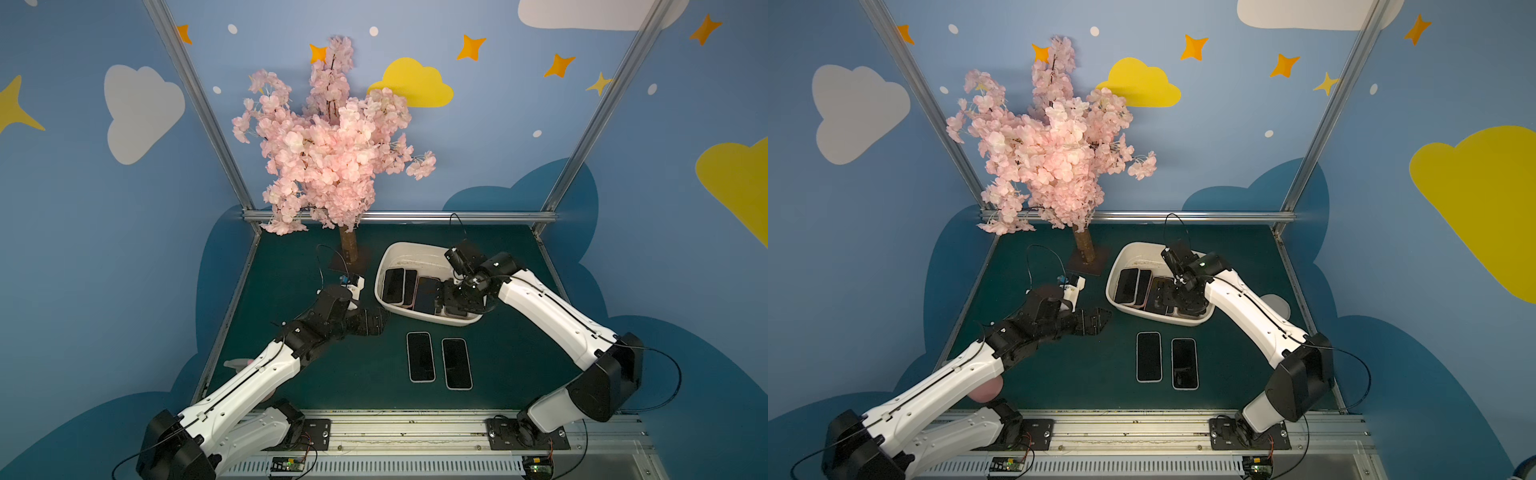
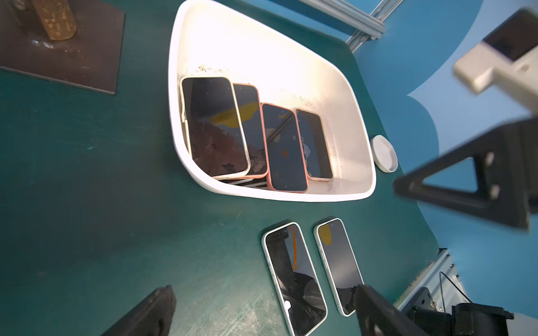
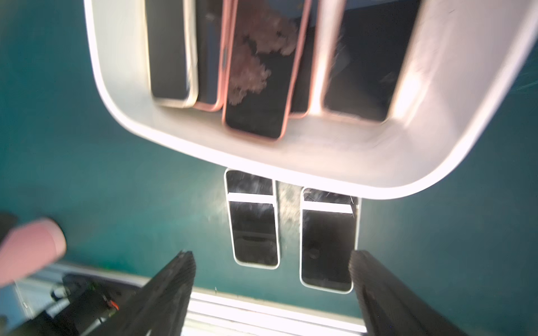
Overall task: Take the phone out of the storage box
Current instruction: Place the phone at the center of the board, then pick up the phone from the storage box.
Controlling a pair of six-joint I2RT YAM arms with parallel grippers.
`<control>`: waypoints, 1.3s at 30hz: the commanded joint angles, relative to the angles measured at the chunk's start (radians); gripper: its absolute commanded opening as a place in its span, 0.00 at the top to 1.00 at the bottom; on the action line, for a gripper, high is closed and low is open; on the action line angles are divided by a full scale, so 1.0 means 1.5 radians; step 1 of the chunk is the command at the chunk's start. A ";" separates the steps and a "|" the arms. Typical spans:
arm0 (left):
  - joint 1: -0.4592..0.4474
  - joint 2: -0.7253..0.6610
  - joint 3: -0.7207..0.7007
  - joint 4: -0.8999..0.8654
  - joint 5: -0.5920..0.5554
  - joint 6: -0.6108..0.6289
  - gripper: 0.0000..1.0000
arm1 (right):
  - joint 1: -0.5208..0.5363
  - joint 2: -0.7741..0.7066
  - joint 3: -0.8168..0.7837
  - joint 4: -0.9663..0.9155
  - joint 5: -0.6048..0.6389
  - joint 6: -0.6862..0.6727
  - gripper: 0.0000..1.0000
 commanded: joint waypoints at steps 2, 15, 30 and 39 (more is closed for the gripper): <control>0.011 0.003 0.018 -0.010 0.017 0.018 0.00 | -0.059 0.084 0.071 -0.022 -0.044 -0.038 0.12; 0.033 -0.014 -0.010 -0.002 0.056 0.007 0.00 | -0.160 0.364 0.311 -0.127 -0.064 -0.110 0.17; 0.061 0.057 0.043 -0.009 0.105 0.071 0.00 | -0.185 0.494 0.396 -0.153 0.013 -0.118 0.15; 0.073 0.073 0.049 -0.009 0.123 0.083 0.00 | -0.193 0.543 0.423 -0.156 0.028 -0.117 0.11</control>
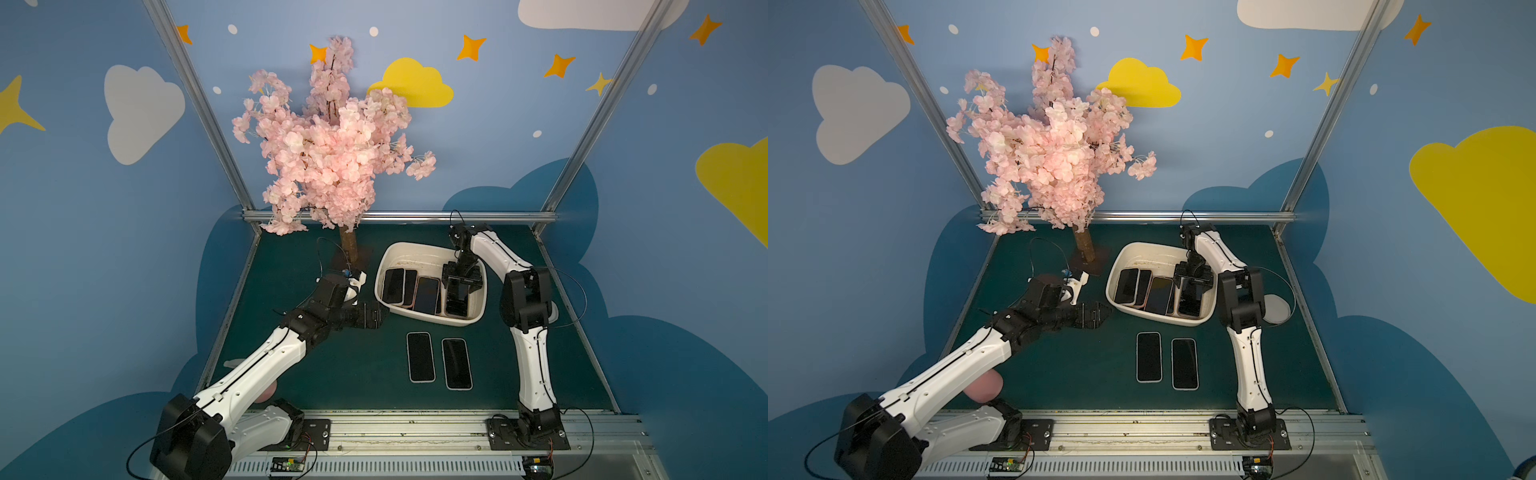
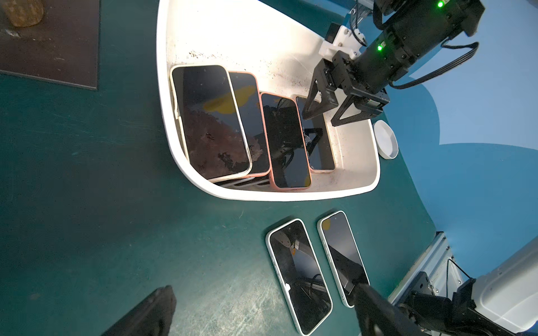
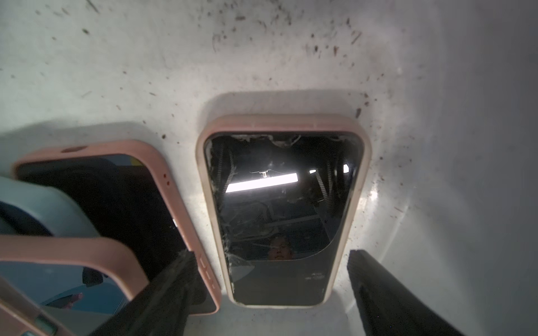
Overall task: Take the phone out of the storage box
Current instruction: Pick up the phone from the storage box.
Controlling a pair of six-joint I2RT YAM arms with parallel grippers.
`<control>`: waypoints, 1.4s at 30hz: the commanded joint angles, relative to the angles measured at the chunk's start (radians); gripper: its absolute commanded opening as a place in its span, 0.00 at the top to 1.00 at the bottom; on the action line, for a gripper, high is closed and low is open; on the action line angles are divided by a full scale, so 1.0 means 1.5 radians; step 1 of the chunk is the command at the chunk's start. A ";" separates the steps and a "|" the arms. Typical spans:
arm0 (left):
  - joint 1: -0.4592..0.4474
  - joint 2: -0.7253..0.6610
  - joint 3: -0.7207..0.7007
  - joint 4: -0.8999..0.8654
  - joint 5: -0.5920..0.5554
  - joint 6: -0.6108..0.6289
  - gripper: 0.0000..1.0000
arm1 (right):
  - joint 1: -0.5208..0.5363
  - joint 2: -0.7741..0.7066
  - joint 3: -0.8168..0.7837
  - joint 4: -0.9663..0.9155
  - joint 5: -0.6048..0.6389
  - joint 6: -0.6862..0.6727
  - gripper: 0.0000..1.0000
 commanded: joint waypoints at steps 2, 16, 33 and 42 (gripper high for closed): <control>0.008 0.006 0.014 -0.004 0.016 0.018 0.00 | -0.006 0.027 0.032 -0.032 0.019 -0.006 0.10; 0.021 0.028 0.021 0.007 0.024 0.018 0.00 | -0.009 0.087 0.055 -0.054 0.012 -0.012 0.02; 0.023 0.018 0.020 0.002 0.019 0.004 0.00 | -0.019 0.119 0.015 0.001 -0.072 -0.014 0.08; 0.023 0.039 0.044 0.001 0.026 0.000 0.00 | -0.032 0.112 0.013 0.011 -0.060 -0.029 0.30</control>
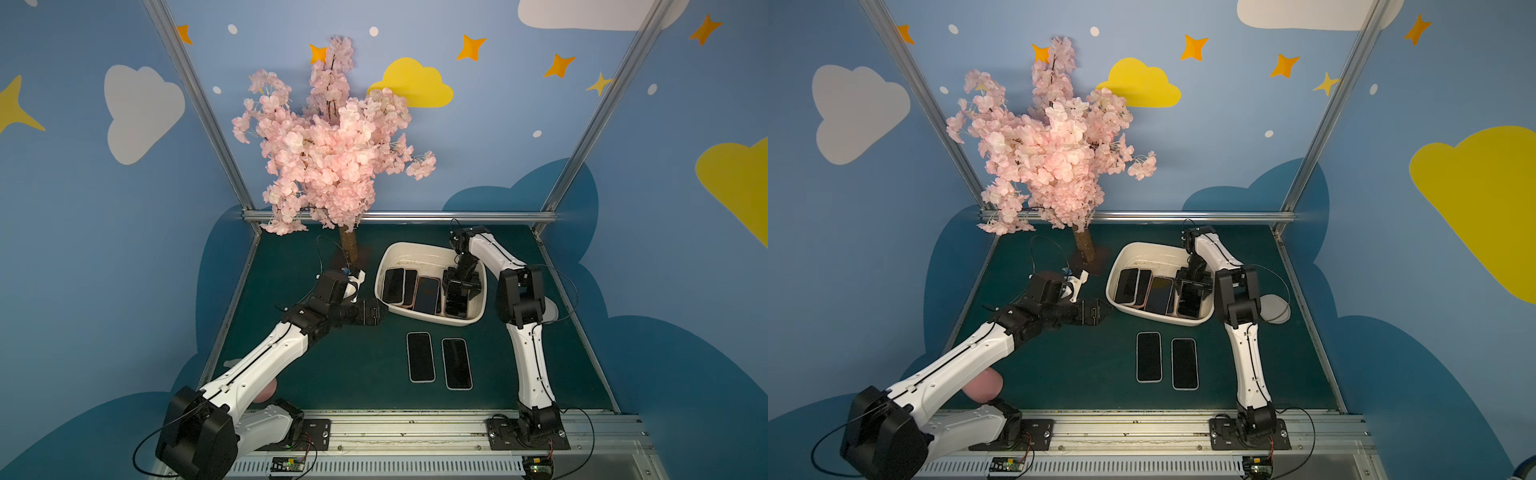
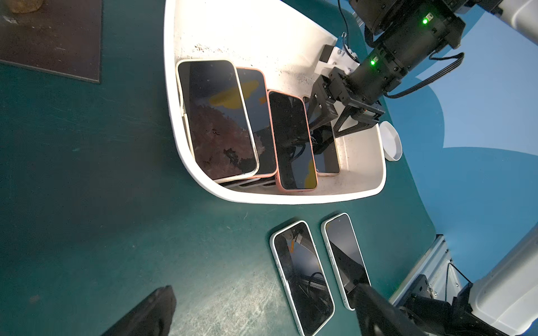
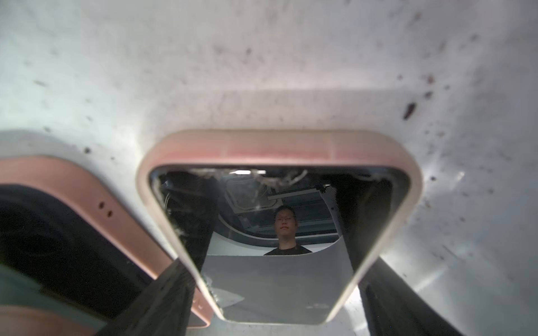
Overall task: Take the phone out of the storage box
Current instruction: Pick up the phone from the storage box.
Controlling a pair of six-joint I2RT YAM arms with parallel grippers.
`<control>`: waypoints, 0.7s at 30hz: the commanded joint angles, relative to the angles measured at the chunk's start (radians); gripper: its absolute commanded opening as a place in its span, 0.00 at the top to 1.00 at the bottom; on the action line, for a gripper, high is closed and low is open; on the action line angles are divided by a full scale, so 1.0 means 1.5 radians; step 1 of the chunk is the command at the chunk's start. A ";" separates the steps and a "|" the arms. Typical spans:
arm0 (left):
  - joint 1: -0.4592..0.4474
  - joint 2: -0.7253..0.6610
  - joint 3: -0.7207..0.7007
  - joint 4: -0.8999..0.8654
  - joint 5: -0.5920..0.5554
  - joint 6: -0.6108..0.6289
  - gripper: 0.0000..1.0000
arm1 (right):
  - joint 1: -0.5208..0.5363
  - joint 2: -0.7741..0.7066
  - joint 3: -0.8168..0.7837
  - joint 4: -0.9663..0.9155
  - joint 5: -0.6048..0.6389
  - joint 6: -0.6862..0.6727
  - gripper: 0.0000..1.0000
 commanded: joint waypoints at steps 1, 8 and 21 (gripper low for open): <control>0.002 0.012 0.036 0.002 0.011 0.001 0.00 | -0.015 0.036 -0.023 0.063 0.004 -0.013 0.30; 0.003 0.053 0.070 0.014 0.039 -0.005 0.00 | -0.023 -0.062 0.003 0.070 0.010 -0.028 0.31; -0.031 0.065 0.072 0.079 0.078 0.003 0.00 | -0.043 -0.233 0.036 0.032 -0.017 -0.047 0.33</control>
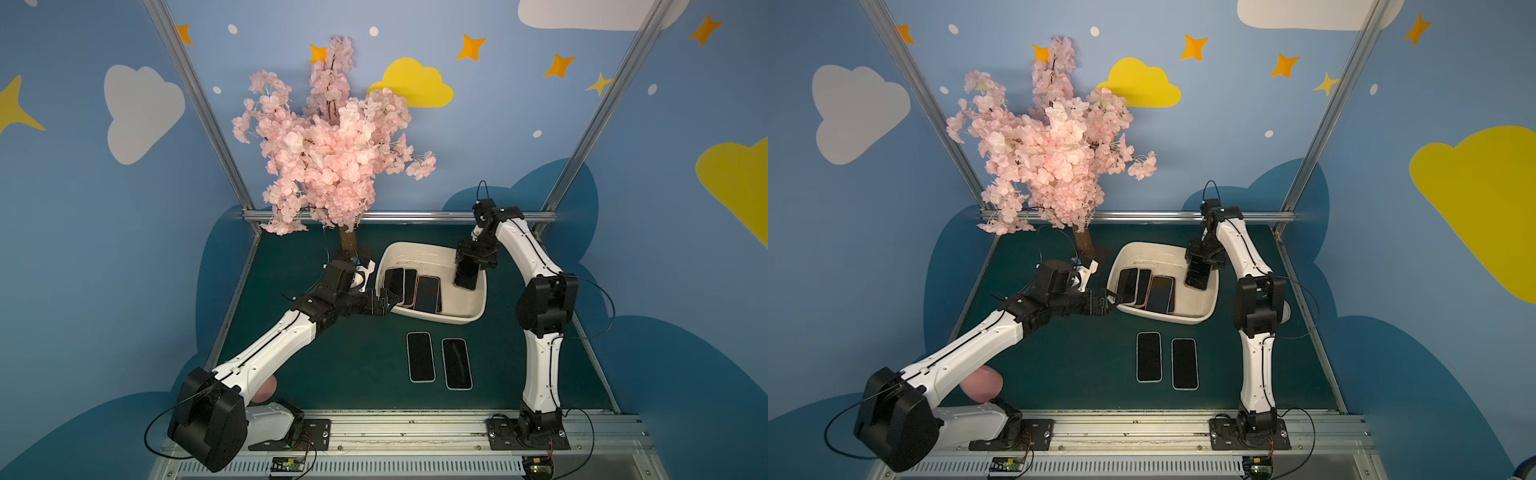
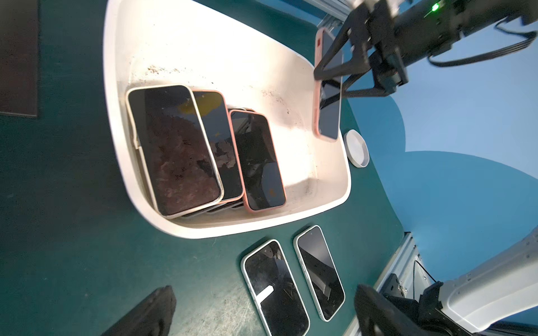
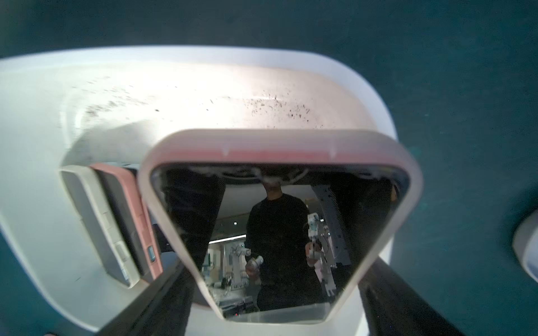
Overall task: Take the phone out of the storage box
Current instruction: Pick up the phone from the storage box, then place the phone at the center of the board.
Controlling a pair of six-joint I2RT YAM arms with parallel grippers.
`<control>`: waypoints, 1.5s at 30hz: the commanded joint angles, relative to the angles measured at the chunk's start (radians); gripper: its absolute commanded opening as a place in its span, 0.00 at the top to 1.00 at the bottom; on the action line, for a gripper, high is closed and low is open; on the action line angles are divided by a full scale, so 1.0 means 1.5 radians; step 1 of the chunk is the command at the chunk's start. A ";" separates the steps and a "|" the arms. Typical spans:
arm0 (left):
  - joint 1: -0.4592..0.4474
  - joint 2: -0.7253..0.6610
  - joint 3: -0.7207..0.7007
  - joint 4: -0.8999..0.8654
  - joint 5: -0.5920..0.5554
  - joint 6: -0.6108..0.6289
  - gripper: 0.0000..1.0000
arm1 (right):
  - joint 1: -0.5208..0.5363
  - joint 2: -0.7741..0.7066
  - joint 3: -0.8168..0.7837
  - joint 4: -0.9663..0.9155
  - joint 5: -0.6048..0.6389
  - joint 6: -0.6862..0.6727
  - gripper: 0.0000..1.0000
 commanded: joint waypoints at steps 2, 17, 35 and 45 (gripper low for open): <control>-0.026 0.000 0.012 0.036 0.024 0.017 0.00 | 0.001 -0.082 -0.029 -0.025 -0.024 -0.015 0.33; -0.081 -0.012 -0.036 0.077 -0.001 -0.007 0.00 | -0.002 -0.412 -0.509 -0.027 -0.010 -0.063 0.33; -0.097 -0.014 -0.040 0.073 -0.040 -0.006 0.00 | 0.002 -0.419 -0.712 0.012 -0.040 -0.091 0.33; -0.099 -0.018 -0.047 0.078 -0.056 -0.004 0.00 | 0.050 -0.341 -0.694 0.007 0.013 -0.081 0.33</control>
